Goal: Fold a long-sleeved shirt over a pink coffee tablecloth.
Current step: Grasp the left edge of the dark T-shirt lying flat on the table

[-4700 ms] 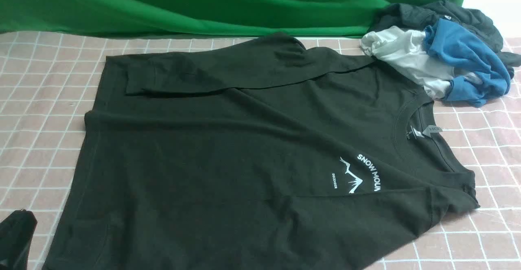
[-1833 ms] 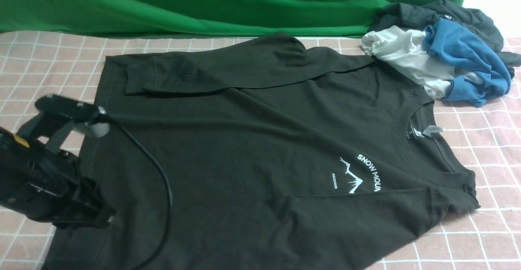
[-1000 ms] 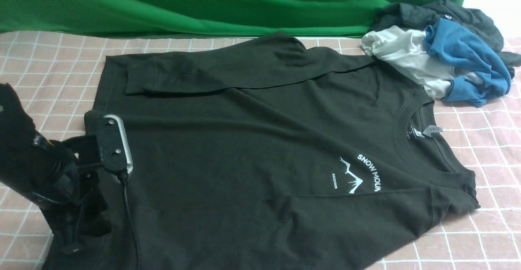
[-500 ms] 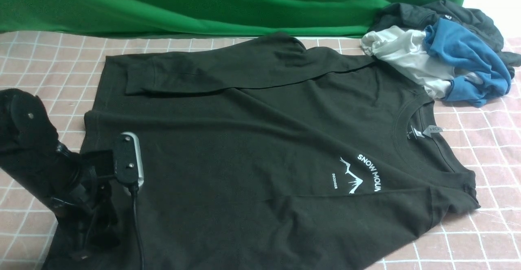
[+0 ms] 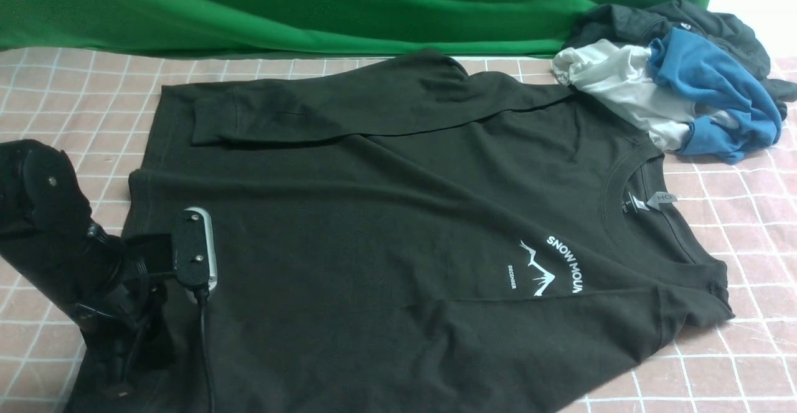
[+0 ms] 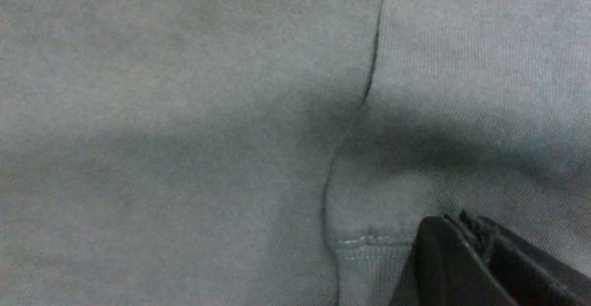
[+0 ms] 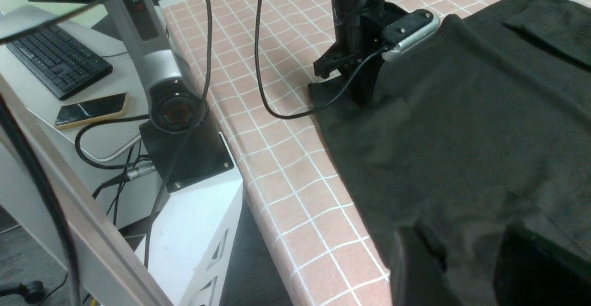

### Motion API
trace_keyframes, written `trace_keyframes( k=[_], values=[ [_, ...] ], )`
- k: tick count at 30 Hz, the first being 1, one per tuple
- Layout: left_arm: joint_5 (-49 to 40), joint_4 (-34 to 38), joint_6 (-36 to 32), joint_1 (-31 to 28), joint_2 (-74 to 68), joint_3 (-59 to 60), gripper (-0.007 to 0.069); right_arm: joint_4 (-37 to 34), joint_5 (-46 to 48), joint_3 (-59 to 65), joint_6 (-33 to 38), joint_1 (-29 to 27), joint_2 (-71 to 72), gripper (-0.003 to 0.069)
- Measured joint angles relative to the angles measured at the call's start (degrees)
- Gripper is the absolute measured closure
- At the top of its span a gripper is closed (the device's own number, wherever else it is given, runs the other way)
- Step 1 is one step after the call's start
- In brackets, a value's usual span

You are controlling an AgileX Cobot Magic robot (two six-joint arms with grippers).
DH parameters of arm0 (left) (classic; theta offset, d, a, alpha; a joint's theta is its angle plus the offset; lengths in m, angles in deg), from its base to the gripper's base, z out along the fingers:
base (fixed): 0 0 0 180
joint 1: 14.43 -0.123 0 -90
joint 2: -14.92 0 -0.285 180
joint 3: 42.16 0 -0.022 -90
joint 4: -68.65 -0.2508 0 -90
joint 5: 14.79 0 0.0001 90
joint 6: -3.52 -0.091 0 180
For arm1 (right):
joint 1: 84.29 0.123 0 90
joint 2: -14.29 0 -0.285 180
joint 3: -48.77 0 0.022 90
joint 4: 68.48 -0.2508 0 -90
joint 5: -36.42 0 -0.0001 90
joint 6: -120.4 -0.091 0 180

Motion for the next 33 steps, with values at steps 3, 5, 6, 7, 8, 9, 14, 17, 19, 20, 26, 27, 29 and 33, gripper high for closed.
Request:
trace_keyframes(
  k=[3, 5, 6, 7, 8, 9, 14, 17, 19, 20, 26, 27, 29, 33],
  values=[
    [-0.1, -0.4, 0.7, 0.0, 2.8, -1.1, 0.0609, 0.0, 0.0, 0.0, 0.0, 0.0, 0.0, 0.042],
    [-0.8, -0.4, 0.8, 0.0, 4.6, -2.3, 0.0609, 0.0, 0.0, 0.0, 0.1, 0.0, 0.0, 0.042],
    [-1.4, -0.4, 0.9, 0.0, 5.7, -3.1, 0.0609, 0.0, 0.0, 0.0, 0.2, 0.0, 0.0, 0.042],
    [-1.9, -0.4, 0.9, 0.0, 6.4, -3.7, 0.0609, 0.0, 0.0, 0.0, 0.4, 0.0, 0.0, 0.042],
    [-1.9, -0.4, 0.9, 0.0, 6.5, -3.6, 0.0609, 0.0, 0.0, 0.0, 0.4, 0.0, 0.0, 0.042],
    [-2.2, -0.4, 0.9, 0.0, 6.6, -3.9, 0.0608, 0.0, -0.1, 0.0, 0.4, 0.0, 0.0, 0.042],
    [-2.9, -0.4, 0.9, 0.0, 5.9, -4.0, 0.0588, 0.0, -0.6, 0.0, 0.8, 0.0, 0.0, 0.0419],
    [-2.8, -0.4, 0.9, 0.0, 3.9, -4.0, 0.0521, 0.0, -2.0, 0.0, 1.1, 0.0, 0.0, 0.0419],
    [-2.8, 0.0, 0.9, 0.0, 1.9, -4.0, 0.0442, 0.0, -3.1, 0.0, 1.2, 0.0, 0.0, 0.0419],
    [-2.8, 0.1, 0.9, 0.0, 1.2, -4.0, 0.0412, 0.0, -3.3, 0.0, 1.2, 0.0, 0.0, 0.0419],
    [-0.5, 0.5, 0.8, 0.0, -1.9, -4.0, 0.0244, 0.0, -4.0, 0.0, 1.2, 0.0, 0.0, 0.0419],
    [1.1, 0.8, 0.8, 0.0, -2.2, -4.0, 0.0221, 0.0, -4.0, 0.0, 1.2, 0.0, 0.0, 0.0419],
    [2.2, 0.9, 0.2, 0.0, -2.6, -4.0, 0.0207, 0.0, -4.0, 0.0, 1.2, 0.0, 0.0, 0.0419],
    [3.1, 1.2, -3.3, 0.0, -3.7, -3.3, 0.0206, 0.0, -4.1, 0.0, 1.2, 0.0, 0.0, 0.0419]
  ],
)
